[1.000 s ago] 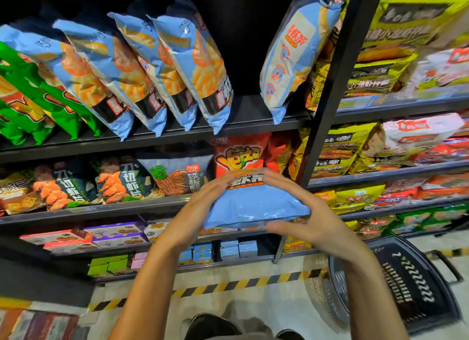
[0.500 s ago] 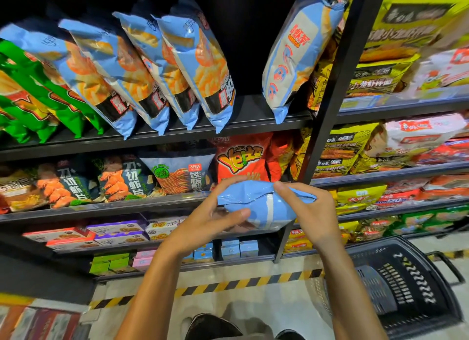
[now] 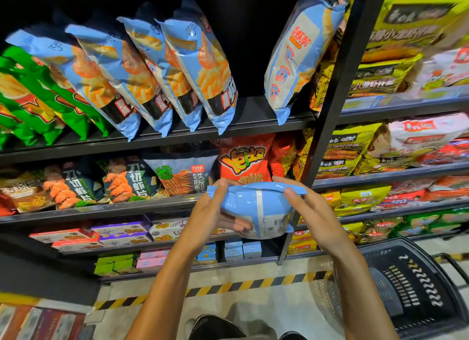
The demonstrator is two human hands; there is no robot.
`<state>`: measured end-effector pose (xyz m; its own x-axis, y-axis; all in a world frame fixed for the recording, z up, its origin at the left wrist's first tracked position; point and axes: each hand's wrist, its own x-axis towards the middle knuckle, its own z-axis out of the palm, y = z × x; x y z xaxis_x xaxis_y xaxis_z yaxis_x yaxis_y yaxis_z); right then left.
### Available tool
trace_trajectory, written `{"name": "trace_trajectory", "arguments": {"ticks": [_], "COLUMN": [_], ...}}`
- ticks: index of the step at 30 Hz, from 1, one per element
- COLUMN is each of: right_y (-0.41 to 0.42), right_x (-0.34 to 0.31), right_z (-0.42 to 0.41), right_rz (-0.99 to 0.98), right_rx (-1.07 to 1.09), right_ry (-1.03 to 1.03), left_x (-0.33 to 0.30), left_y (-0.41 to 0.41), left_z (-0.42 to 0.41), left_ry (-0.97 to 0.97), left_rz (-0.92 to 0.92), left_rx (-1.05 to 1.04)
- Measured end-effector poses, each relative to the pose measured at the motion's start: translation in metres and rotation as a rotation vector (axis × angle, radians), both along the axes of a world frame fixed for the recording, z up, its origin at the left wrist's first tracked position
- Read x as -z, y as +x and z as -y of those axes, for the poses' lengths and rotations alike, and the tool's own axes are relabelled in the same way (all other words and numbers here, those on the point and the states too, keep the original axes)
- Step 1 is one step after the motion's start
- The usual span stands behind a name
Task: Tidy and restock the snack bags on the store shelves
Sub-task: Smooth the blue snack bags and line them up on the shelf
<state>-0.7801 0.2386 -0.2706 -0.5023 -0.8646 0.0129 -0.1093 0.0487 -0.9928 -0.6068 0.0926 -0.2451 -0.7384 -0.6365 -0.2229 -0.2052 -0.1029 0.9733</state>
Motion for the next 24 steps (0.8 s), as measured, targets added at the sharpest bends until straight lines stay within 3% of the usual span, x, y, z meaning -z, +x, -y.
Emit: {"name": "trace_trajectory", "arguments": {"ticks": [4, 9, 13, 16, 20, 24], "right_y": [0.003, 0.005, 0.001, -0.011, -0.016, -0.010], "right_x": [0.001, 0.000, -0.008, -0.010, -0.005, -0.010], "right_z": [0.008, 0.015, 0.009, 0.000, -0.004, -0.007], "right_rz": [-0.082, -0.025, 0.200, 0.406, 0.330, 0.186], "right_rx": [0.205, 0.388, 0.237, 0.097, -0.034, -0.003], "right_ry": [0.038, 0.028, -0.003, 0.001, 0.122, -0.008], "left_x": [0.001, 0.002, 0.006, 0.013, 0.014, 0.008], "left_y": [-0.002, -0.004, 0.000, 0.007, 0.013, 0.018], "left_z": [-0.001, -0.001, 0.003, 0.008, 0.009, 0.009], "left_ry": [0.023, -0.021, -0.133, -0.364, -0.473, -0.366], "left_rz": [-0.012, -0.084, -0.108, -0.075, -0.075, -0.151], "left_rx": [0.020, 0.030, 0.029, 0.195, 0.300, 0.238]}}
